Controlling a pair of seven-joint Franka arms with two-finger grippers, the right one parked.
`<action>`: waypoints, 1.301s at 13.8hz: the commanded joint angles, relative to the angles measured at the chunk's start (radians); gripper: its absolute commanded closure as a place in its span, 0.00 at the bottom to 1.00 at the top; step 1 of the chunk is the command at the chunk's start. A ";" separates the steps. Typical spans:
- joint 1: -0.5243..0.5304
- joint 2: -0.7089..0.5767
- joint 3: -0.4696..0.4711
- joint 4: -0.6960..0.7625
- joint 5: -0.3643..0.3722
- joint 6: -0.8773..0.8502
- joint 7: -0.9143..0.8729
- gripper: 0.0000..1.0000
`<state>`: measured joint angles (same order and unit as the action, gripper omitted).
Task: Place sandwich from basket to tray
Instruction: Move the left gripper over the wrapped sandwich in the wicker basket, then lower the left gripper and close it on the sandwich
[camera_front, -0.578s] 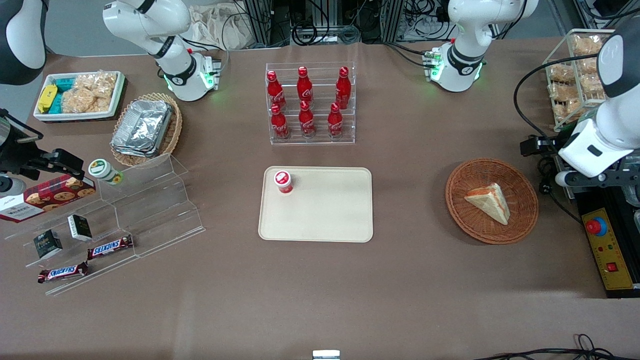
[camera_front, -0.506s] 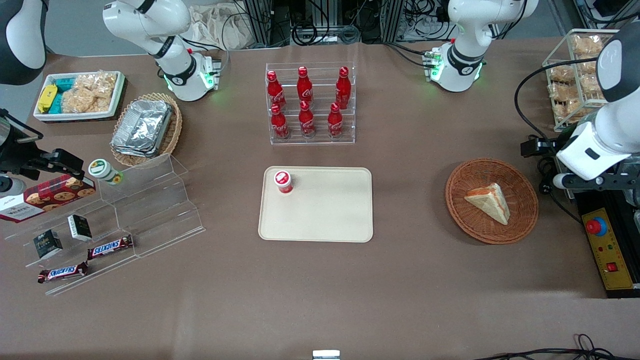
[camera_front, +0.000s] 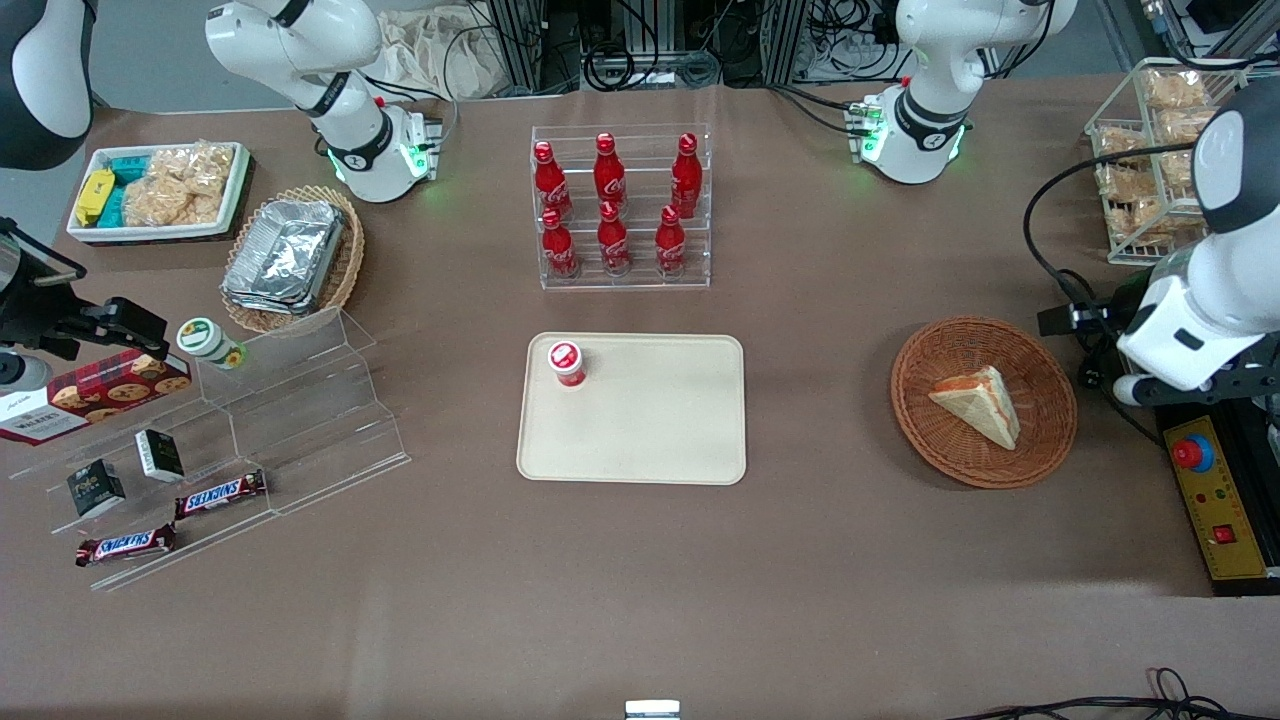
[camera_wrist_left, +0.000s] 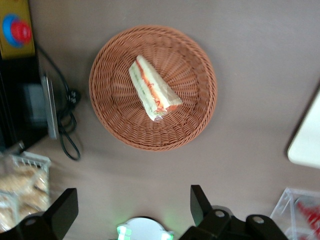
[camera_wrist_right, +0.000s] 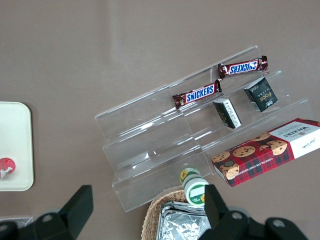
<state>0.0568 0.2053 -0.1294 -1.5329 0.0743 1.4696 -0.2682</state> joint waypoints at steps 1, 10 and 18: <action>-0.003 0.003 0.004 -0.090 -0.005 0.096 -0.114 0.00; 0.028 0.043 0.011 -0.429 0.019 0.593 -0.675 0.00; 0.026 0.120 0.011 -0.520 0.125 0.689 -0.786 0.00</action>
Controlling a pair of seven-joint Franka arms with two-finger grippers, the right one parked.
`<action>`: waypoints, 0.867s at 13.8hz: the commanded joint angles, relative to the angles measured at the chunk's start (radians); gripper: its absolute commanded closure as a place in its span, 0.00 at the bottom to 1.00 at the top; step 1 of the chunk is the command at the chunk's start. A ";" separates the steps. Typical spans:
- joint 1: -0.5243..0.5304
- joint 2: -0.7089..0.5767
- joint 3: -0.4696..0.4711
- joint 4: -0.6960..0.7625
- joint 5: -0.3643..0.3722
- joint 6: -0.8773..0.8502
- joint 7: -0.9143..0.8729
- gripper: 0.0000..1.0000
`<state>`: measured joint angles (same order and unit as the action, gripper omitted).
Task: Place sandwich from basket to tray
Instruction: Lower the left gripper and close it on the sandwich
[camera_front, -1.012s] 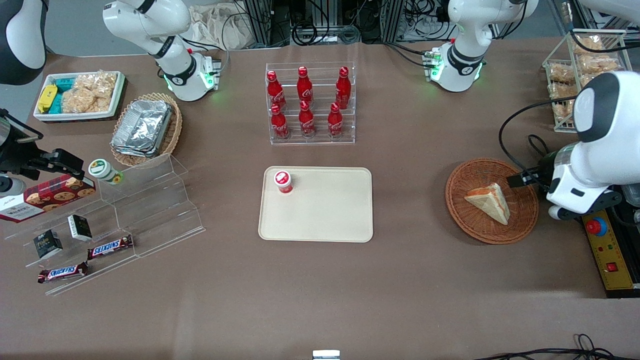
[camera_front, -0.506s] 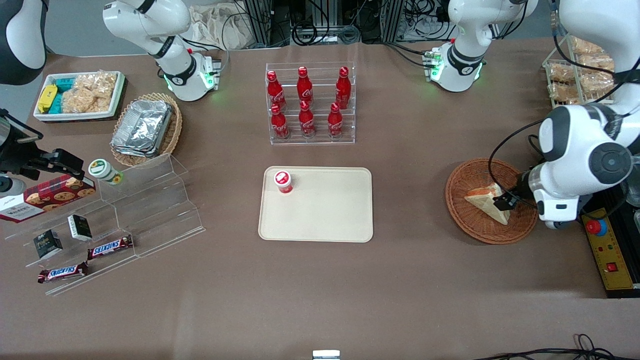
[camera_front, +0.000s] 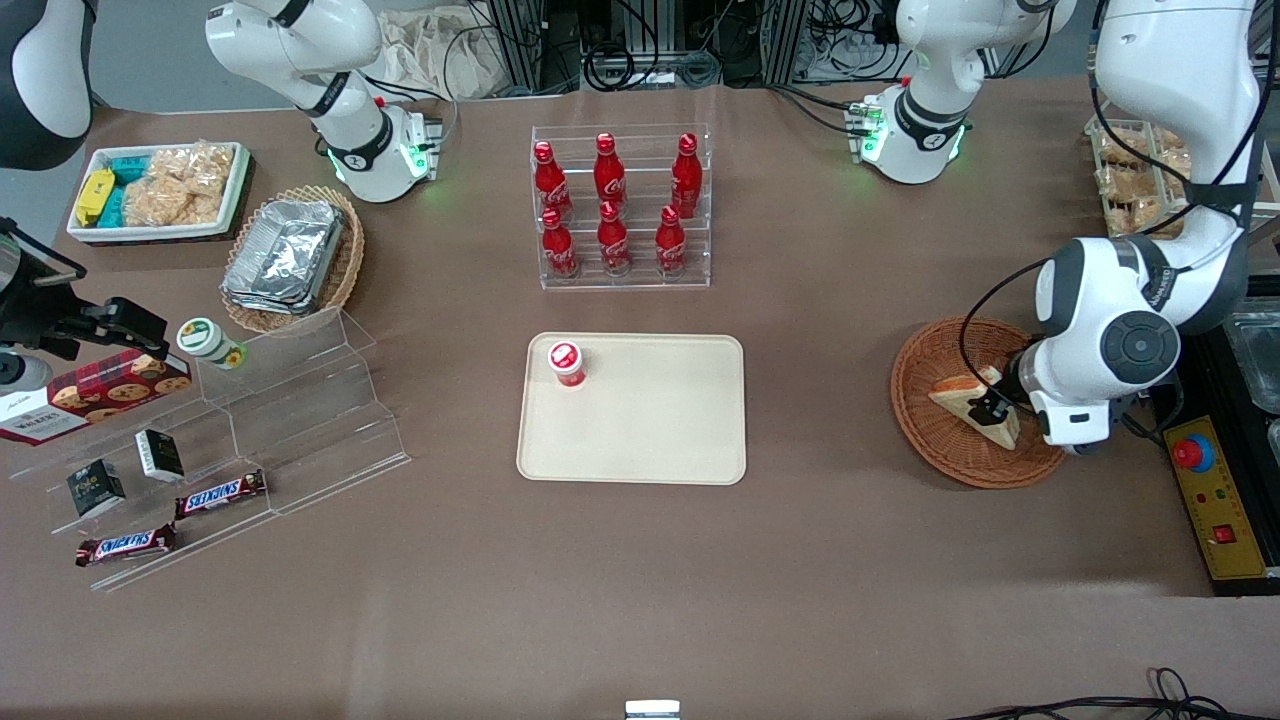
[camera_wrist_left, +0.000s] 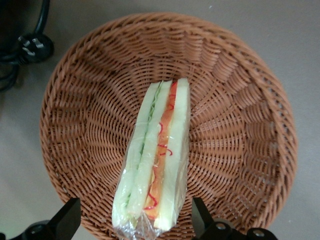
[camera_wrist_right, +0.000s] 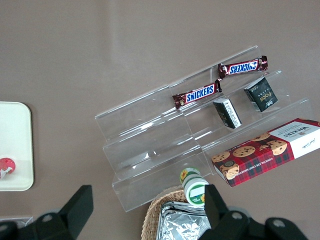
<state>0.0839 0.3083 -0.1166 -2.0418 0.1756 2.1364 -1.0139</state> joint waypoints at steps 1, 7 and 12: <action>-0.001 0.029 -0.002 -0.011 0.024 0.025 -0.041 0.00; 0.004 0.090 -0.002 0.017 0.059 0.095 -0.161 0.54; 0.007 0.065 -0.002 0.040 0.065 0.094 -0.143 1.00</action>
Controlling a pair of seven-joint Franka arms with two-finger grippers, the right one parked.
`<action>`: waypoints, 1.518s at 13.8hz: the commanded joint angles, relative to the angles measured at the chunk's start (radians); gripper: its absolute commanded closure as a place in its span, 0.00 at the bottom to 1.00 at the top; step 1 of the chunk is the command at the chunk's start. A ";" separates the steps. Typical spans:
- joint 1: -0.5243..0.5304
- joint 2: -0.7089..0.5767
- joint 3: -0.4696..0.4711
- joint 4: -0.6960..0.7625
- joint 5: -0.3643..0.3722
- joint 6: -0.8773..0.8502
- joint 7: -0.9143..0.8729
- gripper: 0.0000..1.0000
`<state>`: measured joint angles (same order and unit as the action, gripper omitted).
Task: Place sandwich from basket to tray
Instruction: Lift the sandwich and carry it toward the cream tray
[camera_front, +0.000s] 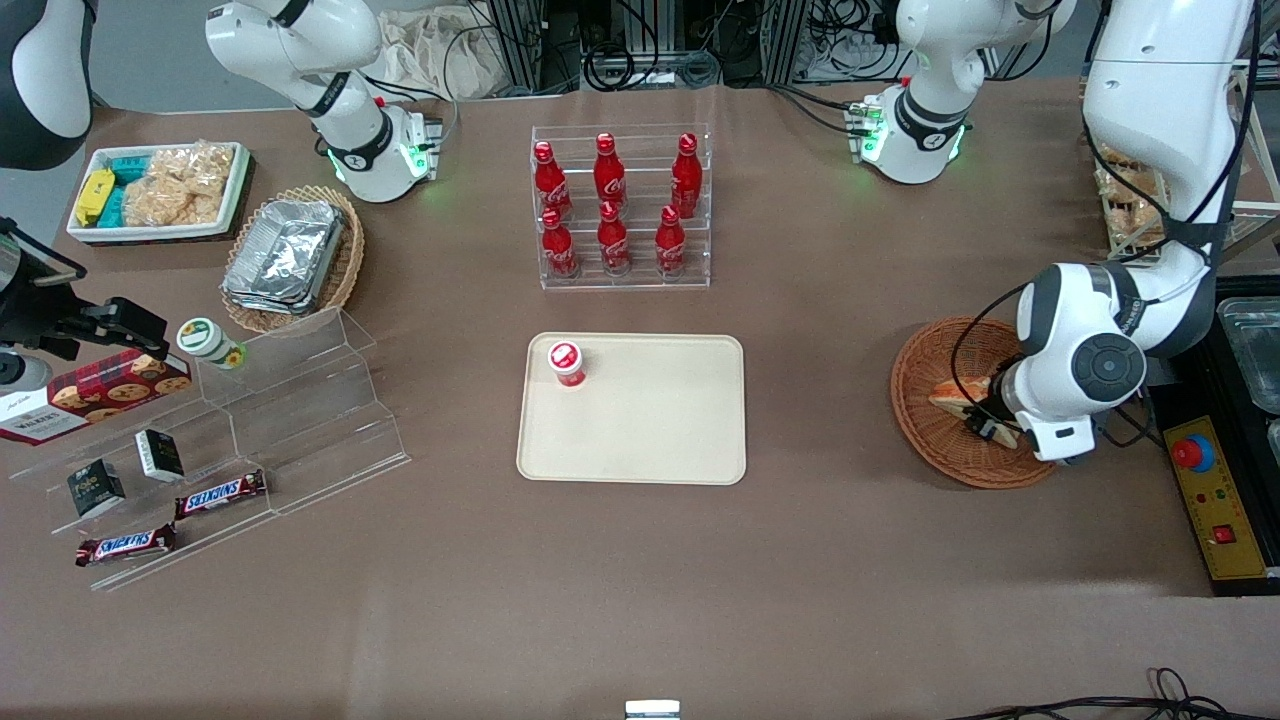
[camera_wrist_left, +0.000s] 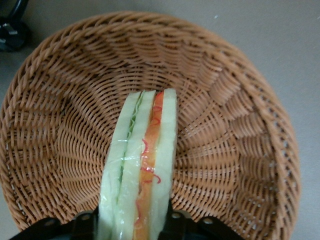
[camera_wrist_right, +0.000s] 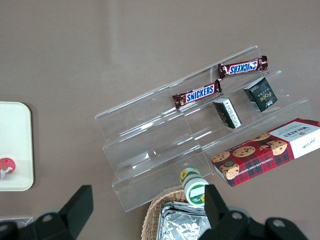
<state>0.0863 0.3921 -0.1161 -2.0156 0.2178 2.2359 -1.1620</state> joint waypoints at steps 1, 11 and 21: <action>0.004 -0.025 -0.002 0.032 0.023 -0.015 0.051 1.00; -0.006 -0.019 -0.137 0.623 -0.183 -0.561 0.701 1.00; -0.362 0.358 -0.269 0.779 -0.034 -0.348 0.374 1.00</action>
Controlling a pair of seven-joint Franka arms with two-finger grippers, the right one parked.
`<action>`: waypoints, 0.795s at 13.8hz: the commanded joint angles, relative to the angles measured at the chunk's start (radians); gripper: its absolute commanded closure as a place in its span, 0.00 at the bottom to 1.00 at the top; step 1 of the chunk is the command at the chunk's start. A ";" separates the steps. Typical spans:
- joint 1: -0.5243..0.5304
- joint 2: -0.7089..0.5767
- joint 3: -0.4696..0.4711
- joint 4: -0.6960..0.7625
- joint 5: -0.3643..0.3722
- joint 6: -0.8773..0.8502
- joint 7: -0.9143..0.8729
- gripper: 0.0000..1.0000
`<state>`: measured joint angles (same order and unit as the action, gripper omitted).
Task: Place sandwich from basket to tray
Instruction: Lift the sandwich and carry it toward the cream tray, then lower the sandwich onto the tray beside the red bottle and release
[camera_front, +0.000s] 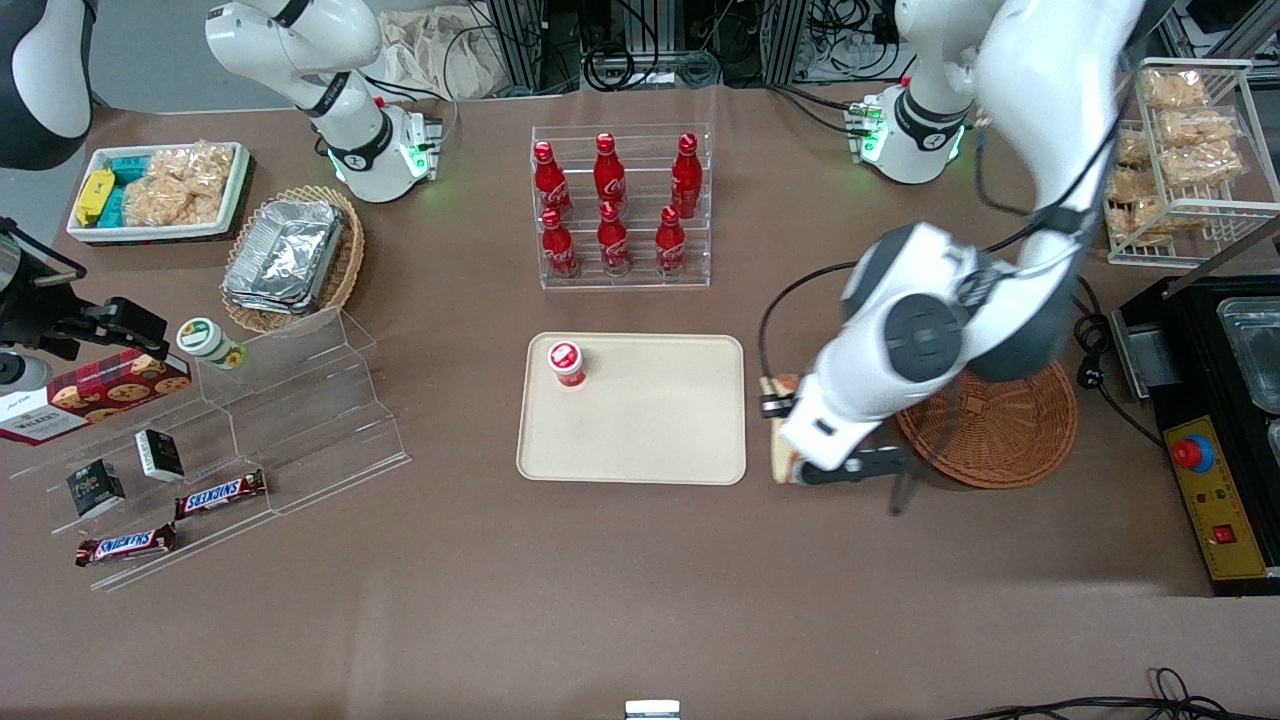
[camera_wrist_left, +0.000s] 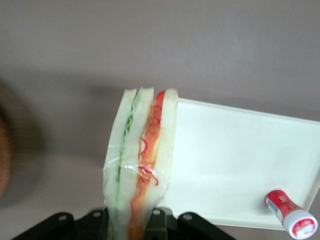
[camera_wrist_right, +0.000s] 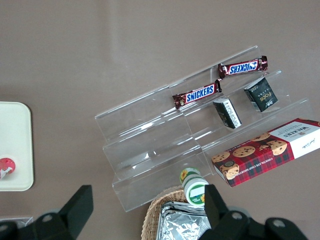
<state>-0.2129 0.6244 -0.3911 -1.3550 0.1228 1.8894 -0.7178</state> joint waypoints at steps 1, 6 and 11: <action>-0.077 0.155 0.006 0.110 0.072 0.037 -0.098 1.00; -0.168 0.255 0.008 0.070 0.133 0.137 -0.178 0.99; -0.164 0.230 0.008 0.062 0.139 0.062 -0.170 0.00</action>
<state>-0.3759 0.8829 -0.3887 -1.3028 0.2445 2.0098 -0.8792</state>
